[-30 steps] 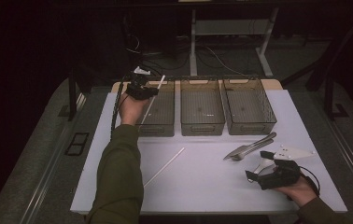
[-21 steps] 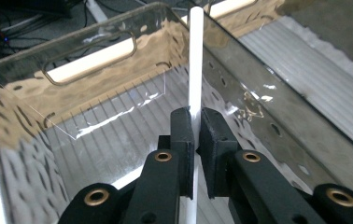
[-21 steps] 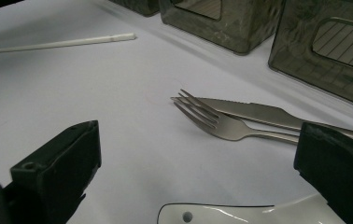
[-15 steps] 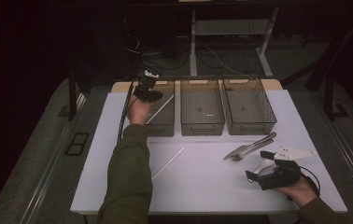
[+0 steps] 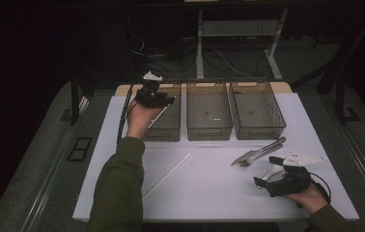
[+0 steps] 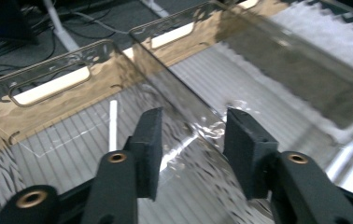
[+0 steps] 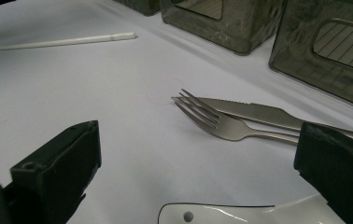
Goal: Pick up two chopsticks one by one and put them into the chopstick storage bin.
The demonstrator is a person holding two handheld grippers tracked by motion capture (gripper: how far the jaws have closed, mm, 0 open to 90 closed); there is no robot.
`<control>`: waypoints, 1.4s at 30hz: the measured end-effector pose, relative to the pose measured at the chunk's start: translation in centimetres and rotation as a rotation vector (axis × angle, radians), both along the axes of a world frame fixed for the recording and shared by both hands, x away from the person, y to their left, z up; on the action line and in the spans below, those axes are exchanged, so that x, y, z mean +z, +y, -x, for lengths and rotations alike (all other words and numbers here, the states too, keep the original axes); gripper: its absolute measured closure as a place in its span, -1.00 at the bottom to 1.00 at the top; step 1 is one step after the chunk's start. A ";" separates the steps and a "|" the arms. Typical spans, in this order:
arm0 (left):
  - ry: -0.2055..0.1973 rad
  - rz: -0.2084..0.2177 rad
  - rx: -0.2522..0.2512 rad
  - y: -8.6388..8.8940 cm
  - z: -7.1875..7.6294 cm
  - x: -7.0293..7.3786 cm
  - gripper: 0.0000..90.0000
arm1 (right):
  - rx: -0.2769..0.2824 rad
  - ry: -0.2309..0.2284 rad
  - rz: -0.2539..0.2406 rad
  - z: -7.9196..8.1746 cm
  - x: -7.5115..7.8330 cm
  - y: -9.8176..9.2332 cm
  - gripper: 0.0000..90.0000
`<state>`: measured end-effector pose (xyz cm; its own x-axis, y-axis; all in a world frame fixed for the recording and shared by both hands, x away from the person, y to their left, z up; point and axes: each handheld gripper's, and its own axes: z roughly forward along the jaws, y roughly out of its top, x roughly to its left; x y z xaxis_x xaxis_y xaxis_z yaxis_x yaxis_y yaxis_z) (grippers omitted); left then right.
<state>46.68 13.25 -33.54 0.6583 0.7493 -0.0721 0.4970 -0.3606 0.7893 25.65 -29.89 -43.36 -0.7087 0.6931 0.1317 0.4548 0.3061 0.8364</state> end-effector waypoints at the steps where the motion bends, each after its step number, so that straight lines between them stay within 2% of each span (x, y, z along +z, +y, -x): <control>1: -0.007 0.009 -0.013 0.2 0.4 0.2 0.20 | 0.001 -0.002 0.001 0.0 0.0 0.0 -0.98; 3: -0.009 0.028 -0.022 0.4 1.4 0.5 0.12 | 0.004 -0.005 0.004 0.0 0.0 0.0 -0.98; 4: -0.011 0.024 -0.036 0.5 1.9 0.6 0.10 | 0.003 -0.004 0.004 0.0 0.0 0.0 -0.98; 6: -0.031 0.014 -0.060 0.9 2.8 0.8 0.04 | 0.003 -0.003 0.005 0.0 0.0 0.1 -0.98; 7: -0.041 0.037 -0.055 0.9 3.3 0.8 0.01 | 0.003 -0.003 0.004 0.0 0.0 0.1 -0.98; 8: -0.050 0.037 -0.061 1.0 3.7 0.8 -0.02 | 0.002 -0.001 0.002 0.0 0.0 0.1 -0.98; 10: -0.063 0.061 -0.064 1.2 4.6 0.7 -0.07 | 0.001 -0.002 0.000 0.0 0.0 0.0 -0.98; 16: -0.071 0.069 -0.103 1.7 7.2 0.1 -0.21 | -0.004 0.013 -0.004 0.0 -0.1 0.0 -0.98; 20: -0.073 0.087 -0.113 2.1 8.8 -0.5 -0.27 | 0.003 0.023 -0.010 -0.1 -0.2 -0.1 -0.98; 26: -0.079 0.087 -0.119 2.7 11.2 -1.8 -0.38 | 0.024 0.049 0.004 -0.1 -0.3 -0.1 -0.98; 36: -0.082 0.079 -0.133 3.3 14.5 -4.2 -0.52 | 0.048 0.038 0.014 0.0 -0.3 0.0 -0.98; 42: -0.081 0.075 -0.140 3.4 16.0 -5.7 -0.55 | 0.025 0.032 0.006 0.2 -0.3 -0.3 -0.98</control>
<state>30.63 16.65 -39.21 0.7619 0.6442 -0.0668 0.3792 -0.3601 0.8524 25.45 -30.16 -43.62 -0.7212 0.6761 0.1508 0.4734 0.3222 0.8198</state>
